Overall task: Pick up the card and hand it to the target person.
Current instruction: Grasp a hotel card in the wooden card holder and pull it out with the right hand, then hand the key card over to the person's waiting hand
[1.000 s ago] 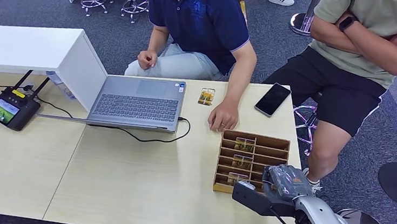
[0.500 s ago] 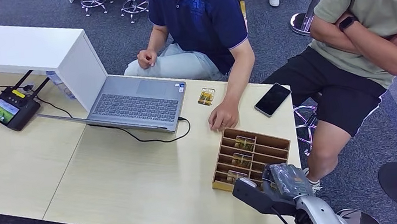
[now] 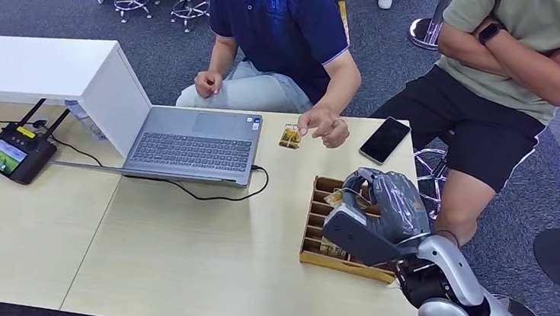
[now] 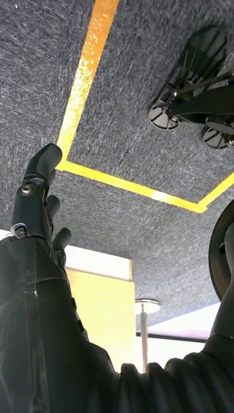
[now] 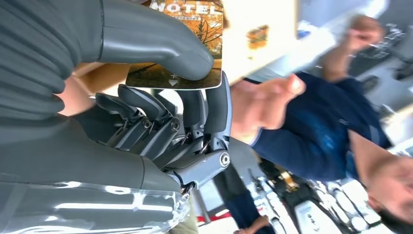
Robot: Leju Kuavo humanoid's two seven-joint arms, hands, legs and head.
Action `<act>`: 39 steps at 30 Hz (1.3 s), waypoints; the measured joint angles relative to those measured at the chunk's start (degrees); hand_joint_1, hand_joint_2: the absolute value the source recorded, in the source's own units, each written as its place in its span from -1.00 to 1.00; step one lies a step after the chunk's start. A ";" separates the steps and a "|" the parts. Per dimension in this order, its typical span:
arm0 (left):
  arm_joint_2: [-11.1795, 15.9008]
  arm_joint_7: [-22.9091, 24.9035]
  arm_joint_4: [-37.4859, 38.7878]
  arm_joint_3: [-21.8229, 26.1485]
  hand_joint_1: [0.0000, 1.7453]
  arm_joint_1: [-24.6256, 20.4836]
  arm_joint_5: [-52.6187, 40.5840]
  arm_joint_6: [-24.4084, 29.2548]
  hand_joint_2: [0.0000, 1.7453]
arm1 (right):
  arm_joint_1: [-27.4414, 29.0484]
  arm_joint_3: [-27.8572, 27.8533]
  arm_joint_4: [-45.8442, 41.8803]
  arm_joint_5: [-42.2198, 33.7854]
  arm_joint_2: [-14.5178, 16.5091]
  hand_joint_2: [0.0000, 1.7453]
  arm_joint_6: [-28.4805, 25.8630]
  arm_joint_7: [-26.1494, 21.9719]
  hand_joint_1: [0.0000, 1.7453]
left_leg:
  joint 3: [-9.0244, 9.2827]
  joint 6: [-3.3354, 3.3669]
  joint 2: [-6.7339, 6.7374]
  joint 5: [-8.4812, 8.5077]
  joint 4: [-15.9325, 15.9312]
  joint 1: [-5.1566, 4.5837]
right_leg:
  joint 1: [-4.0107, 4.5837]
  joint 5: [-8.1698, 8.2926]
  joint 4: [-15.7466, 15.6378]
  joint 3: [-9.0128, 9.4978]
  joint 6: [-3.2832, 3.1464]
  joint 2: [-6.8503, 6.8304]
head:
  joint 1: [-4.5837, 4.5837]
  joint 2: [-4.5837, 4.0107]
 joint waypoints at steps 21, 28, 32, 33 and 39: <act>0.87 2.13 0.00 -3.26 -1.00 -0.51 -5.54 -2.85 1.00 | -16.65 3.73 22.86 -1.27 11.68 1.00 -8.11 -5.91 -0.50 | -0.06 -0.04 -0.05 0.05 0.00 0.01 | 0.01 0.00 0.02 -0.02 -0.01 -0.09 | -0.02 0.00; 1.17 0.90 0.00 -4.62 -1.00 -0.53 -6.20 -3.44 -0.50 | -20.22 5.03 32.88 -1.03 14.59 1.00 -9.93 -6.78 -1.00 | -0.06 -0.04 -0.07 0.06 0.01 0.01 | 0.00 0.00 0.02 -0.04 -0.01 -0.09 | -0.01 0.00; 1.44 0.66 0.00 -4.81 -1.00 -0.52 -5.66 -2.69 -1.00 | -20.71 5.38 35.35 -1.02 15.04 1.00 -9.94 -6.55 -1.00 | -0.06 -0.04 -0.06 0.05 0.01 0.01 | 0.00 0.00 0.01 -0.05 -0.01 -0.08 | -0.01 0.00; 1.47 0.67 0.00 -4.82 -1.00 -0.52 -5.57 -2.67 -1.00 | -20.77 5.40 35.74 -1.02 15.11 1.00 -9.94 -6.53 -1.00 | -0.06 -0.04 -0.06 0.05 0.01 0.01 | 0.00 0.00 0.01 -0.05 -0.01 -0.08 | -0.01 0.00; 1.56 0.69 0.00 -4.87 -1.00 -0.50 -5.48 -2.59 -1.00 | -21.17 5.52 37.58 -1.23 15.48 1.00 -10.22 -6.48 -1.00 | -0.04 -0.04 -0.05 0.06 0.01 0.01 | 0.01 0.00 0.01 -0.05 -0.01 -0.08 | -0.01 0.00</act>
